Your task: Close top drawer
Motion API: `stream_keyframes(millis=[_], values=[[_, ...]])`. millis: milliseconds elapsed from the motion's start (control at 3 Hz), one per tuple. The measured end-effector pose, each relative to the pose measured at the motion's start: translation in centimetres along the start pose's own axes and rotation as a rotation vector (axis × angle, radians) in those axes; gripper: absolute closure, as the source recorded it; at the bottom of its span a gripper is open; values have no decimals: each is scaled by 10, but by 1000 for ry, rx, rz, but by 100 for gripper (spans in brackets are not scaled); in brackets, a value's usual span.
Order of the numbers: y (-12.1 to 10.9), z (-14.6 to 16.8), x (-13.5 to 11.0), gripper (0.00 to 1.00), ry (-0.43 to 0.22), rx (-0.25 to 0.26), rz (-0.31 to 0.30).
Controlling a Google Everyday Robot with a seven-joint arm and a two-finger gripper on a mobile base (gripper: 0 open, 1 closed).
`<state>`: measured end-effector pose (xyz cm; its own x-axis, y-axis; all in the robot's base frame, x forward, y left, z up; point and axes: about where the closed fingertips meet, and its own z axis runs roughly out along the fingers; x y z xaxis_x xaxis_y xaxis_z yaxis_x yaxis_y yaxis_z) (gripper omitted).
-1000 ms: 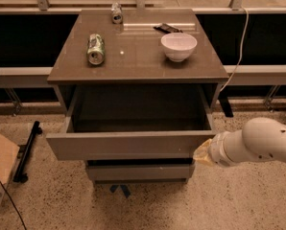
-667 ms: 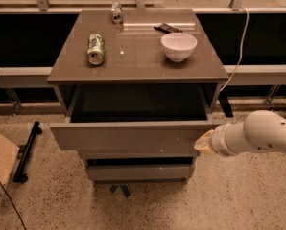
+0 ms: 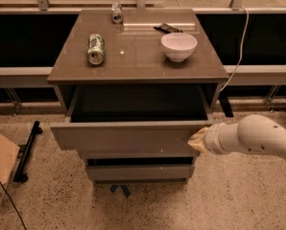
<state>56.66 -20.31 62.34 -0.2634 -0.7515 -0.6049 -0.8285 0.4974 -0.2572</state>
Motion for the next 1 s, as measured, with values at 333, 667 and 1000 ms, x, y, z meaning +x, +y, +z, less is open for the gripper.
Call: stream_keyframes(millis=[333,667,1000], values=[[-15,17,-8,100,-58,27,5],[-15,17,-8,100,-58,27,4],[-39,35,-28,81,-118,62,-7]])
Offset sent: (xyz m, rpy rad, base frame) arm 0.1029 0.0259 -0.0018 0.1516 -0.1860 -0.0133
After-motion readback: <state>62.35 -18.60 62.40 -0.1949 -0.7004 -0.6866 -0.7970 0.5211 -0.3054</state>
